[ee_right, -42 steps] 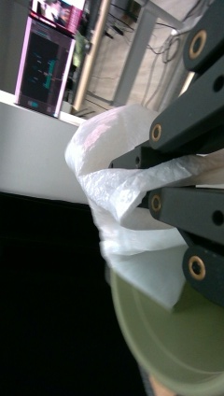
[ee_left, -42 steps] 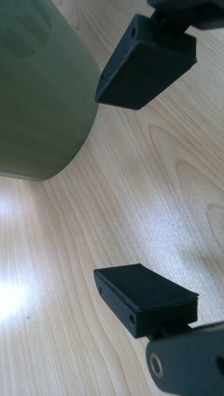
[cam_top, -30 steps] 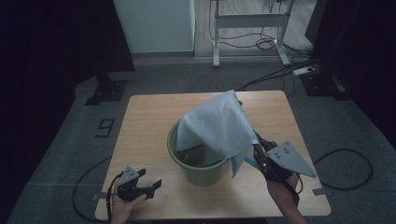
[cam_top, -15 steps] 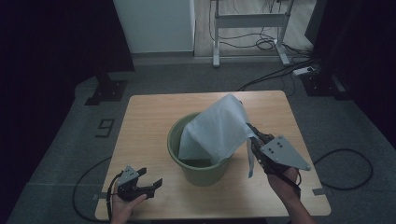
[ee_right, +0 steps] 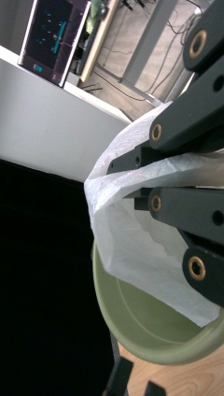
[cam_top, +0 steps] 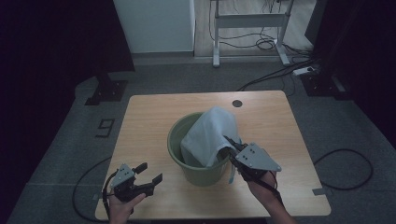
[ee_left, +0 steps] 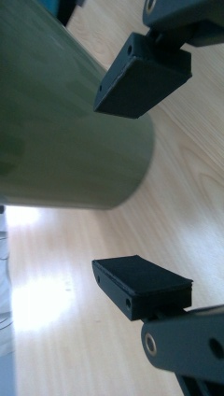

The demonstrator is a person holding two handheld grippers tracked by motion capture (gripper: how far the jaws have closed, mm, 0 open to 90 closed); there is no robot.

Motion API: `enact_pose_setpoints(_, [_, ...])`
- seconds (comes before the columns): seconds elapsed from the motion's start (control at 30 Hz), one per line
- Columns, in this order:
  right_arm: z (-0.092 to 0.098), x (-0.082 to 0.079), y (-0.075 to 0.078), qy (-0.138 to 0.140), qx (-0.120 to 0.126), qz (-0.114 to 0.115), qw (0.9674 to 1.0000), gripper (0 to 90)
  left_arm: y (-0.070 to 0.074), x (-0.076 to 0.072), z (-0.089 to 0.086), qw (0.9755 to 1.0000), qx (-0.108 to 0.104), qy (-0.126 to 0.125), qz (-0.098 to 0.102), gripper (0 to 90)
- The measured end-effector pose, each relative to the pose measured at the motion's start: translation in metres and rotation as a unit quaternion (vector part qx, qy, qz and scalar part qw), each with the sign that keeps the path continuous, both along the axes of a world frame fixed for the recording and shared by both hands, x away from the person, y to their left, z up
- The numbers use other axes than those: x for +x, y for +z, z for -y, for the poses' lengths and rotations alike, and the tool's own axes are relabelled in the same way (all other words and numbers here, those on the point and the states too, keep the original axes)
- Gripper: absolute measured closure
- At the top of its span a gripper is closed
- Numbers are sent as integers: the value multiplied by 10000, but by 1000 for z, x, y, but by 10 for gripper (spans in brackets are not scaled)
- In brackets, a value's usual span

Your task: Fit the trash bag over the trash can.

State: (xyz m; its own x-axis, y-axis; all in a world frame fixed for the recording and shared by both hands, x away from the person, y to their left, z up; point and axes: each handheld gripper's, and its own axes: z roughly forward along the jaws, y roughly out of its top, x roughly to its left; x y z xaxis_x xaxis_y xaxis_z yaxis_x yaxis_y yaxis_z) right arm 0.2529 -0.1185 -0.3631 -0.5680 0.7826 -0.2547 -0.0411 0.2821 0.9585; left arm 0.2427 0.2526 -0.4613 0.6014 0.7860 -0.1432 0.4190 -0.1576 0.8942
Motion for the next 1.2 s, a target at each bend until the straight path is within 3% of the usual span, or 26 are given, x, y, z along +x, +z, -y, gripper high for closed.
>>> enact_pose_setpoints(0.27, [8,6,-1,-5,196,-153,9997,879,40,-15,22,9992,-284,51,265,225])
enact_pose_setpoints(0.43, [5,7,6,-13,119,-175,9998,879,55,-18,38,9987,-364,-91,333,225])
enact_pose_setpoints(0.63, [0,9,8,13,85,-266,9996,879,59,-14,50,9987,-440,-41,242,229])
enact_pose_setpoints(0.83, [-4,12,8,-5,103,-361,9993,879,62,-10,59,9990,-347,177,229,228])
enact_pose_setpoints(1.2, [-9,12,9,33,55,-364,9993,879,71,-11,76,9962,-228,569,620,210])
